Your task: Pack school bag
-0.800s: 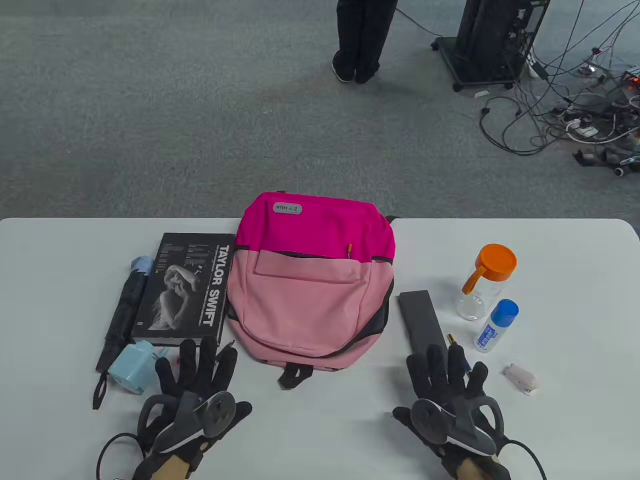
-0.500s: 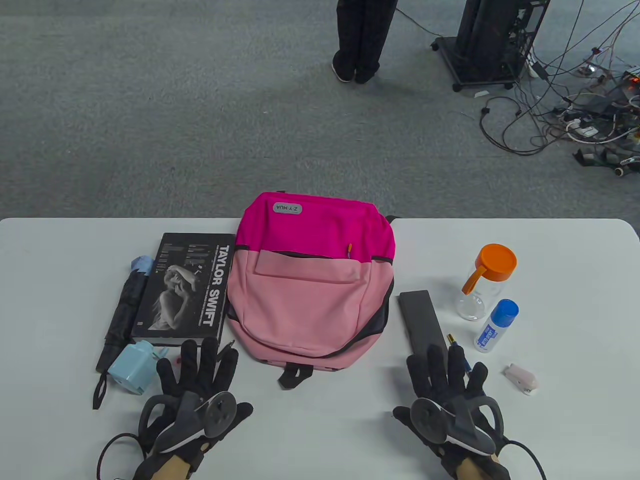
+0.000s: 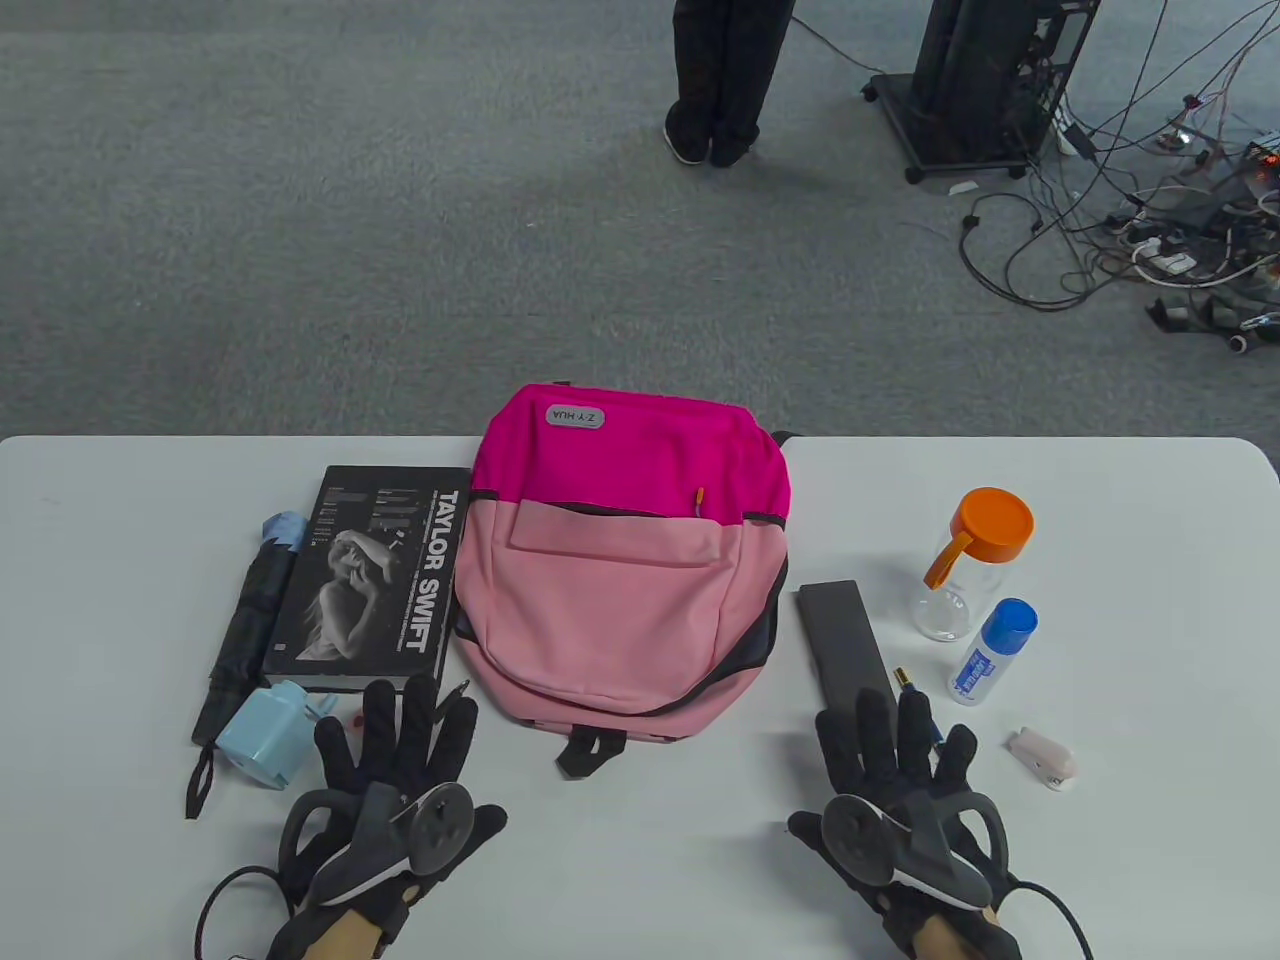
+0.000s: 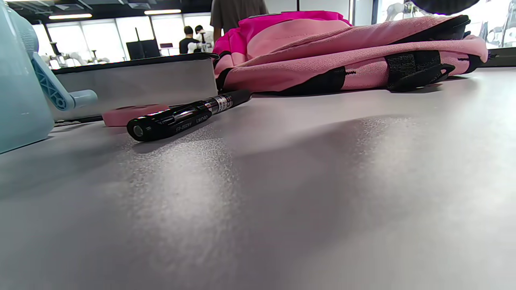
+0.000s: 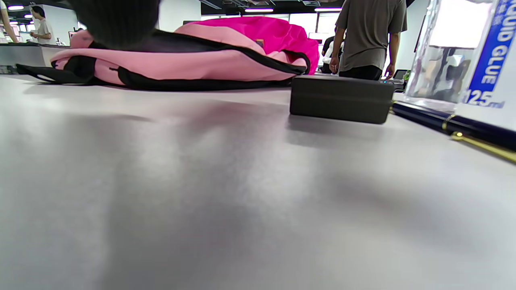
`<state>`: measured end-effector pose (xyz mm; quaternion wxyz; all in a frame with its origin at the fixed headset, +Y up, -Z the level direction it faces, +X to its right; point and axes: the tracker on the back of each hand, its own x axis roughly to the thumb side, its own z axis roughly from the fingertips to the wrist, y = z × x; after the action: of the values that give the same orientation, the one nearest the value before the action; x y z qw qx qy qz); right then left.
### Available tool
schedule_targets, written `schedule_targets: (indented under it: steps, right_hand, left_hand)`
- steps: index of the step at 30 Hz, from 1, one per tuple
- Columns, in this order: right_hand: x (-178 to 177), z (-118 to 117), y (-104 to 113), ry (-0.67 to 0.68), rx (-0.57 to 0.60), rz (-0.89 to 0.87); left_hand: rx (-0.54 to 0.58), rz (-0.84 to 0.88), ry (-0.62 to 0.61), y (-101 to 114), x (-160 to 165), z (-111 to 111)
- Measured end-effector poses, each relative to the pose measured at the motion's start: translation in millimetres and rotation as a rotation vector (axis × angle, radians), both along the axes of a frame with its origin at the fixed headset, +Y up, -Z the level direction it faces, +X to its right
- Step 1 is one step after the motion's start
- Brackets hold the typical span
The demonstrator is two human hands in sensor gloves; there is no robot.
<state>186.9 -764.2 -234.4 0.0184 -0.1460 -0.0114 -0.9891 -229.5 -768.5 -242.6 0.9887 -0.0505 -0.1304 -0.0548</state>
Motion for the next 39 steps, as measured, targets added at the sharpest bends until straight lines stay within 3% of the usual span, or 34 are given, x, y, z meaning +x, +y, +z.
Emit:
schedule_targets:
  steps: [5, 9, 11, 15, 20, 24, 26, 31, 36, 39]
  right_hand:
    - [1, 2, 12, 0.004, 0.013, -0.015]
    - [5, 6, 51, -0.014, 0.202, -0.057]
    - [6, 5, 66, -0.037, 0.237, -0.062]
    - [6, -4, 94, -0.083, 0.240, -0.092]
    - [-3, -31, 114, -0.142, 0.182, 0.039]
    - [-7, -55, 98, -0.221, 0.037, 0.109]
    - [-9, -68, 77, -0.258, -0.029, 0.146]
    - [-14, -83, 36, -0.369, -0.109, 0.162]
    - [-20, -92, 13, -0.454, -0.186, 0.223]
    - [-22, -95, 7, -0.460, -0.173, 0.262]
  left_hand:
    - [0.003, 0.004, 0.001, 0, 0, 0]
    - [0.003, 0.001, 0.004, 0, 0, 0]
    - [0.011, 0.003, 0.005, 2, -1, 0]
    - [0.014, 0.007, 0.006, 3, -2, 0]
    - [0.022, 0.016, 0.007, 4, -2, 1]
    - [0.023, 0.017, 0.005, 4, -2, 2]
    - [0.023, 0.017, 0.002, 4, -2, 2]
    - [0.026, 0.019, -0.009, 4, 0, 4]
    - [0.030, 0.025, -0.010, 4, -1, 5]
    - [0.026, 0.028, -0.010, 4, -1, 5]
